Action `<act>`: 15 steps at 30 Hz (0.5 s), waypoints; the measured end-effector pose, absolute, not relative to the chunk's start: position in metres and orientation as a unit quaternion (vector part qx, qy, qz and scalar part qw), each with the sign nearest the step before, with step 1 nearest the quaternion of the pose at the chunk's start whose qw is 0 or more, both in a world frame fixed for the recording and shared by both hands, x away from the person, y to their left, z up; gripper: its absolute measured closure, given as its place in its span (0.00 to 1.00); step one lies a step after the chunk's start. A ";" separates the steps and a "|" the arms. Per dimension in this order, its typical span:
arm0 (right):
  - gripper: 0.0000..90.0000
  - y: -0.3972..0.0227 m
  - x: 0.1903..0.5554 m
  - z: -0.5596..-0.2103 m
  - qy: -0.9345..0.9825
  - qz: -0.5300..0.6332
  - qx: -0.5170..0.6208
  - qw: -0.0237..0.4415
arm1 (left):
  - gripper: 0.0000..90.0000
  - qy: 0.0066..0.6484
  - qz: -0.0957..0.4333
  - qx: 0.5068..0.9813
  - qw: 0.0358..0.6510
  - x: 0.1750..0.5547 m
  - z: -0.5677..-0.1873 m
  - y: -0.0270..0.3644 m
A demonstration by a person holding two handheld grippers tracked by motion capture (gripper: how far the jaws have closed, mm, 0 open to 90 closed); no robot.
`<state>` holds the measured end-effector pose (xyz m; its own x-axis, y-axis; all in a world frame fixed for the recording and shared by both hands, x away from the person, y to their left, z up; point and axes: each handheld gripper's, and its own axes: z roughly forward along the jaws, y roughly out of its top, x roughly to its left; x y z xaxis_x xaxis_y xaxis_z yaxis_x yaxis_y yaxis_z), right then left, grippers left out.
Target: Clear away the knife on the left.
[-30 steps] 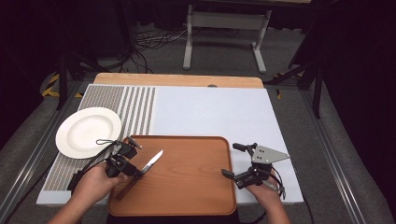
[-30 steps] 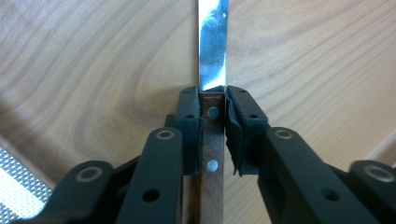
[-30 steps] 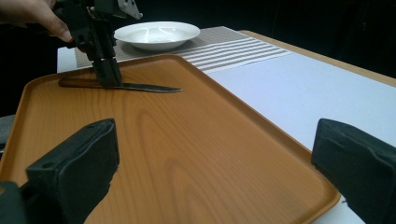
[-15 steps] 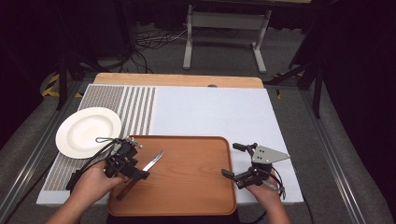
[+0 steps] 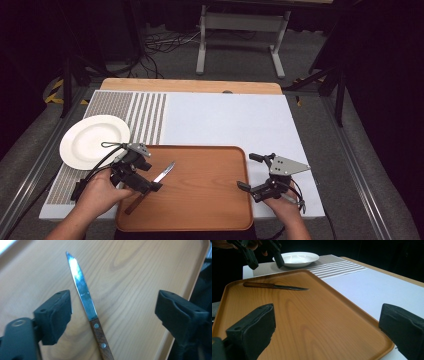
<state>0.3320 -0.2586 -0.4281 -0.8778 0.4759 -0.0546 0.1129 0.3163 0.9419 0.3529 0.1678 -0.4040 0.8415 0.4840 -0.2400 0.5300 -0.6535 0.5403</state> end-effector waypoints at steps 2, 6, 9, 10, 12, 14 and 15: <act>0.02 -0.259 0.332 -0.428 0.795 0.555 0.185 0.163 | 0.26 0.268 -0.027 0.913 0.305 0.352 -0.400 0.167; 0.02 -0.259 0.332 -0.428 0.795 0.554 0.185 0.164 | 0.45 0.248 -0.020 0.918 0.309 0.353 -0.393 0.167; 0.02 -0.259 0.332 -0.428 0.795 0.554 0.185 0.164 | 0.63 0.223 -0.015 0.930 0.293 0.354 -0.392 0.164; 0.02 -0.259 0.332 -0.428 0.795 0.554 0.185 0.164 | 0.71 0.212 -0.012 0.935 0.284 0.354 -0.392 0.162; 0.02 -0.259 0.332 -0.428 0.795 0.554 0.184 0.165 | 0.86 0.195 -0.008 0.943 0.269 0.354 -0.393 0.160; 0.02 -0.259 0.332 -0.428 0.795 0.554 0.184 0.165 | 0.99 0.185 -0.012 0.948 0.260 0.355 -0.394 0.158; 0.02 -0.259 0.332 -0.428 0.795 0.554 0.184 0.164 | 1.00 0.180 -0.010 0.949 0.260 0.356 -0.395 0.157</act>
<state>0.3322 -0.2593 -0.4280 -0.8780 0.4752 -0.0573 0.1109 0.3185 0.9414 0.3563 0.1574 -0.3951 0.9352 0.3358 -0.1126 0.3462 -0.7997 0.4906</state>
